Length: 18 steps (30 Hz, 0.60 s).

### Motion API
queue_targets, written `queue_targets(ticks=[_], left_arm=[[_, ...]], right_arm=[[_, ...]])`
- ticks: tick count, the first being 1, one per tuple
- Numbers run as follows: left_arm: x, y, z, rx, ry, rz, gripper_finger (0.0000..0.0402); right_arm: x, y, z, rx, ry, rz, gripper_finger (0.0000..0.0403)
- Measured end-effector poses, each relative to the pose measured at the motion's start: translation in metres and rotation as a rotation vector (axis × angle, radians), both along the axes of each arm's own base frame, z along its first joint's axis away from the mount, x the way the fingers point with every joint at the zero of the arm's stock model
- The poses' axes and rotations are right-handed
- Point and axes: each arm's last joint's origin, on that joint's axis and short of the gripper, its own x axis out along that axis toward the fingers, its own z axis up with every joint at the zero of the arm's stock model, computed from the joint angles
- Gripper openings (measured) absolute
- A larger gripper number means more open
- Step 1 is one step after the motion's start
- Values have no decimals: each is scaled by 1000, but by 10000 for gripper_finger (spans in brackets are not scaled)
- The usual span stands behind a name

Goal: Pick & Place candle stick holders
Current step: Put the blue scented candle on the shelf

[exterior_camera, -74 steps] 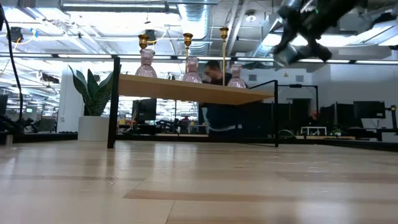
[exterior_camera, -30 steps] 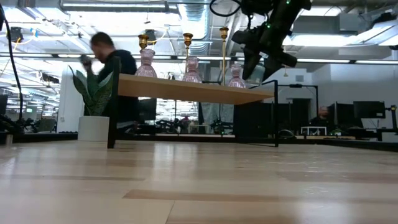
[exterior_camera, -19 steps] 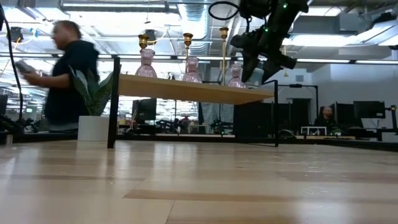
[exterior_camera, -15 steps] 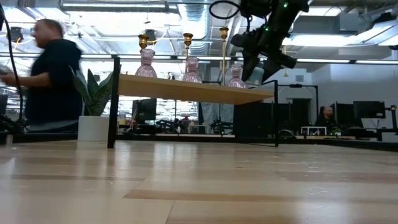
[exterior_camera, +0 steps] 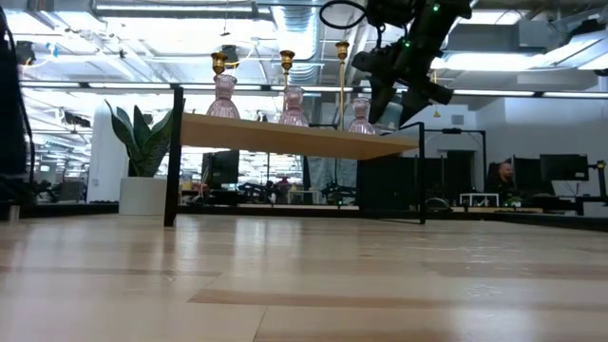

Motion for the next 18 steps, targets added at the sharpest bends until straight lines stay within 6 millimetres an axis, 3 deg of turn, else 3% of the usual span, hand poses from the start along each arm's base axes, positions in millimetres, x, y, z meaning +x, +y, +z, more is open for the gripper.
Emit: queue_targets(ticks=[18], left_arm=[[0,0,0,0,0,0,214]], right_arm=[[0,0,0,-6,9,13,230]])
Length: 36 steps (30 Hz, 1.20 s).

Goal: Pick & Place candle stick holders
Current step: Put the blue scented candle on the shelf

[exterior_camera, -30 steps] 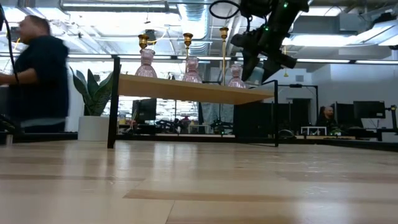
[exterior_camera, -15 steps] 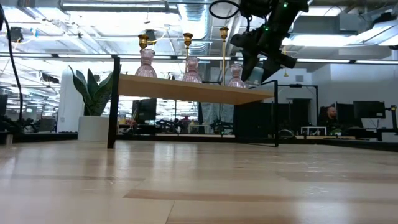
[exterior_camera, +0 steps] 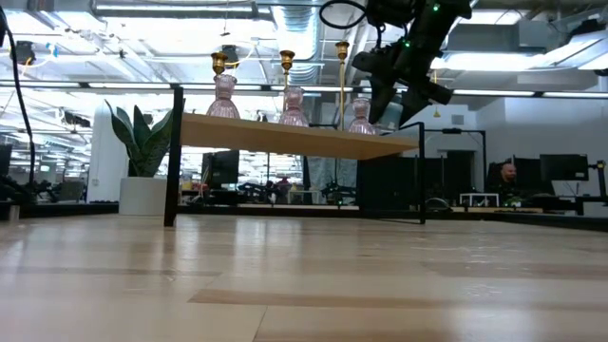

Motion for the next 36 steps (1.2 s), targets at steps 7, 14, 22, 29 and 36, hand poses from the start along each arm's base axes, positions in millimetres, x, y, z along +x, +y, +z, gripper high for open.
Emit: queue_targets(ticks=[7,14,22,29,36], left_arm=[[0,0,0,0,0,0,214],[0,0,0,2,0,0,214],[0,0,0,4,0,0,214],[0,0,0,4,0,0,214],[0,0,0,3,-1,0,214]], right_arm=[[0,0,0,-9,11,19,231],[0,0,0,-14,17,30,253],[2,-1,1,-21,-9,31,255],[0,-1,3,-33,3,42,255],[0,-2,28,-66,0,41,256]])
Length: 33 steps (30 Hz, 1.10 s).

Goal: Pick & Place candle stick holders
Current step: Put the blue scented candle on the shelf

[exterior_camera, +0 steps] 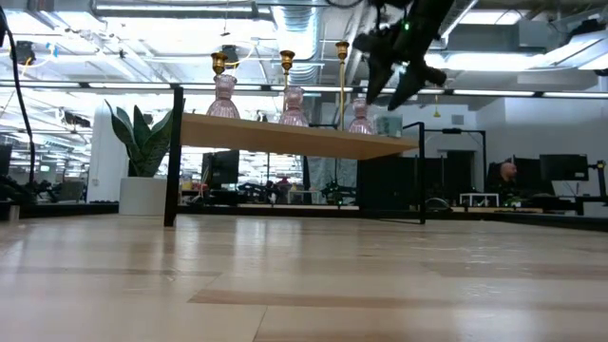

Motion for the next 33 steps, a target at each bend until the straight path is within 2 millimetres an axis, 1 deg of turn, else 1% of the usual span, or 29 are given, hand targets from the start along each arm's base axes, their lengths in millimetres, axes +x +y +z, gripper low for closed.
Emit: queue_targets(ticks=[5,8,10,13,17,21,29,33], left_arm=[[0,0,0,-2,0,0,214],[0,0,0,-4,0,0,214],[0,0,0,-6,0,-1,214],[0,0,0,-7,0,0,214],[0,0,0,-7,0,0,214],[0,0,0,-8,0,0,214],[0,0,0,-8,-1,0,214],[0,0,0,-14,0,0,214]], right_arm=[[-4,8,29,3,25,23,256],[-10,19,34,21,94,9,247],[-15,28,32,39,151,-5,229],[-20,40,26,69,222,-23,185],[-16,50,12,69,246,10,118],[-11,57,4,65,231,35,66],[-15,67,-5,75,287,47,7],[-16,67,-7,76,295,46,4]])
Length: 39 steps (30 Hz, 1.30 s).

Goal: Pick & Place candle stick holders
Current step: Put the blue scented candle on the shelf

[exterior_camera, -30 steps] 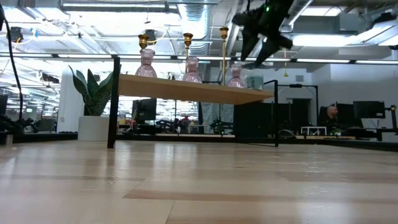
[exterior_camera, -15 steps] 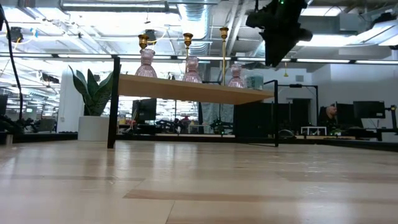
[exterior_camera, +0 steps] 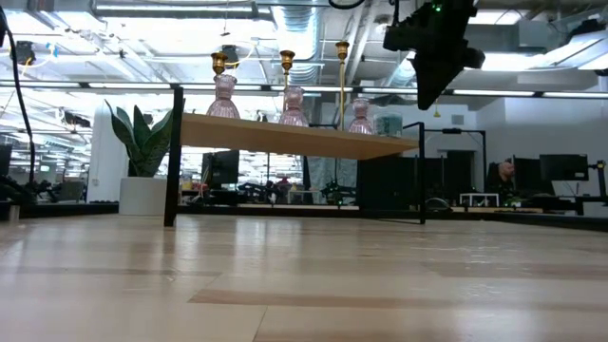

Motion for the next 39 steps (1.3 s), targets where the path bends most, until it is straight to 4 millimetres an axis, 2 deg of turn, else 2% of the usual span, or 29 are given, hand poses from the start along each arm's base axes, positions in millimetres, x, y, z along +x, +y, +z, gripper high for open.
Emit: queue_targets(ticks=[13,28,34,39], left_arm=[[0,0,0,-22,-1,0,214],[0,0,2,-31,-11,-1,214],[0,0,2,-33,-14,0,214],[0,0,2,-33,-15,-1,214]], right_arm=[[5,-2,2,-46,-42,18,1],[10,-18,4,-64,-119,-43,0],[11,-16,4,-48,-128,-38,0],[10,-7,4,-37,-112,-7,0]])
